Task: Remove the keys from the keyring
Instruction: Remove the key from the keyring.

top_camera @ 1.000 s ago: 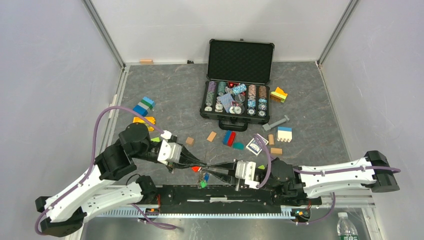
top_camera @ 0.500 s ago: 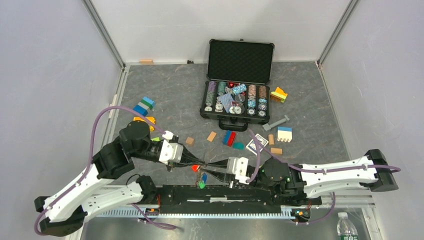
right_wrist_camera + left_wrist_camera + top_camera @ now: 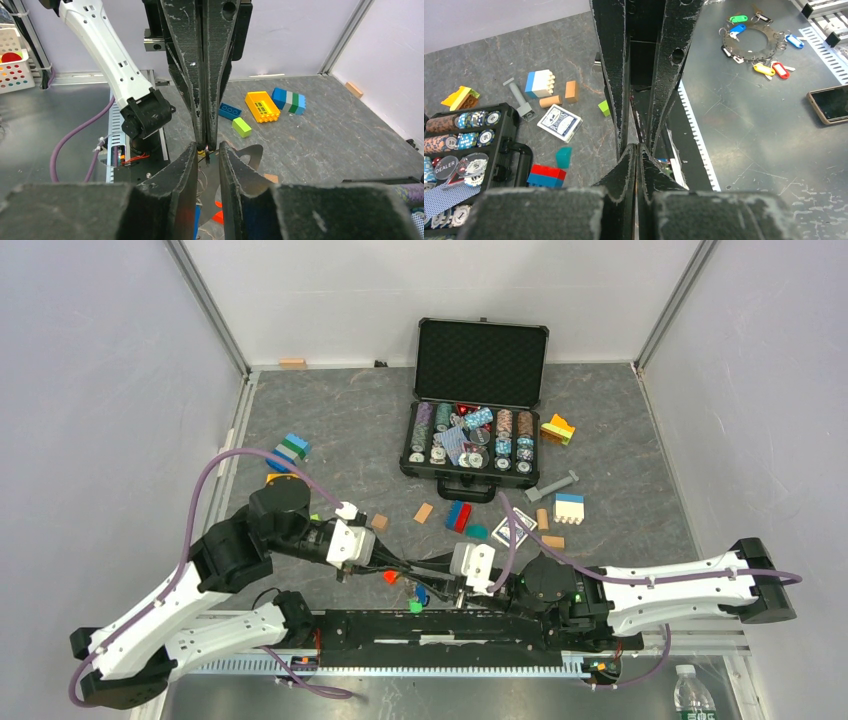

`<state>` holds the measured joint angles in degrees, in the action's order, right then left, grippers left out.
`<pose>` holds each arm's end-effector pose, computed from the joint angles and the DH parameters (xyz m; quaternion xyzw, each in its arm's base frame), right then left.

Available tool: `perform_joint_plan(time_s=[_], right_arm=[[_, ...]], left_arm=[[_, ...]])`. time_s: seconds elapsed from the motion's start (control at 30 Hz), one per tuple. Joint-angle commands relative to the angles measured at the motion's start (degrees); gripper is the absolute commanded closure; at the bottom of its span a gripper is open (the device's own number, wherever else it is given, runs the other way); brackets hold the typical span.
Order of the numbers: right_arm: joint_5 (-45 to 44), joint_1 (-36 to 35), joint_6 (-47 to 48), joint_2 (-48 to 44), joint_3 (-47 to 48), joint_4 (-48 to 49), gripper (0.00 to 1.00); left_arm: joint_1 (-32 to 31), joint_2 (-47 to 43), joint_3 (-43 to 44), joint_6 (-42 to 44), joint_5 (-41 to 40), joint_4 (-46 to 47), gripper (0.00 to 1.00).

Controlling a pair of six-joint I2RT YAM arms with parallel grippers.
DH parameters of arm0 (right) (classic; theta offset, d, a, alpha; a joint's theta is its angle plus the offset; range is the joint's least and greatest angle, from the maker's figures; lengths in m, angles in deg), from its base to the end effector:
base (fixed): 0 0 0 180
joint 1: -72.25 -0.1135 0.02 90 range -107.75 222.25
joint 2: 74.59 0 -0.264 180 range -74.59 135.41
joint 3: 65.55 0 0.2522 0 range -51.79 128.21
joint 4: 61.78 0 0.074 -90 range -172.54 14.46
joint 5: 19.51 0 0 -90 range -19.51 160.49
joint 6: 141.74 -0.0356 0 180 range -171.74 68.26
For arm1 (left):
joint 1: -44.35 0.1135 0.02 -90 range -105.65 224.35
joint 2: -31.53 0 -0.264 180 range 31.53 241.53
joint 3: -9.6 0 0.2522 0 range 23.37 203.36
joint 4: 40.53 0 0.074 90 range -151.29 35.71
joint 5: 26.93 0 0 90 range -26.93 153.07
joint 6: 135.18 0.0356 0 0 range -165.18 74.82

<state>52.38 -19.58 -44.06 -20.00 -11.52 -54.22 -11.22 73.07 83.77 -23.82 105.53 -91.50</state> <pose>0.0038 0.2265 0.3393 -0.4233 0.5127 0.4182 0.6189 0.0537 -0.1208 0.3930 0.6361 0.4599 -0.4411 0.4352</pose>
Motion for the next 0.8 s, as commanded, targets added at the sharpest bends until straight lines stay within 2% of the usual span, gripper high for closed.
perform_joint_plan(time_s=[0.0, 0.17, 0.23, 0.3, 0.47, 0.63, 0.77], right_arm=[[-5.5, 0.4, -2.8, -0.9, 2.6, 8.3, 0.74], [-3.8, 0.4, -2.9, -0.5, 3.0, 7.5, 0.83], [-3.4, 0.4, -2.7, -0.7, 3.6, 6.1, 0.81], [-3.0, 0.4, -2.5, -0.9, 4.1, 4.9, 0.75], [-2.1, 0.4, -2.4, -1.5, 4.8, 2.4, 0.73], [-1.4, 0.5, -2.4, -2.1, 5.1, 0.8, 0.66], [-0.9, 0.4, -2.6, -2.5, 4.8, 0.0, 0.67]], left_arm=[[-0.4, 0.3, 1.3, 1.6, 3.7, -2.7, 0.98], [-0.4, 0.5, 1.5, 1.8, 3.7, -2.7, 0.98], [-0.3, 0.5, 1.5, 2.0, 3.7, -2.9, 0.98], [-0.3, 0.7, 1.9, 2.8, 3.5, -3.8, 0.98], [-0.3, 1.3, 2.9, 3.7, 3.3, -5.5, 0.98], [-0.4, 1.1, 3.2, 4.1, 3.1, -6.0, 0.98], [-0.4, 0.8, 3.1, 4.1, 3.0, -6.0, 0.98]])
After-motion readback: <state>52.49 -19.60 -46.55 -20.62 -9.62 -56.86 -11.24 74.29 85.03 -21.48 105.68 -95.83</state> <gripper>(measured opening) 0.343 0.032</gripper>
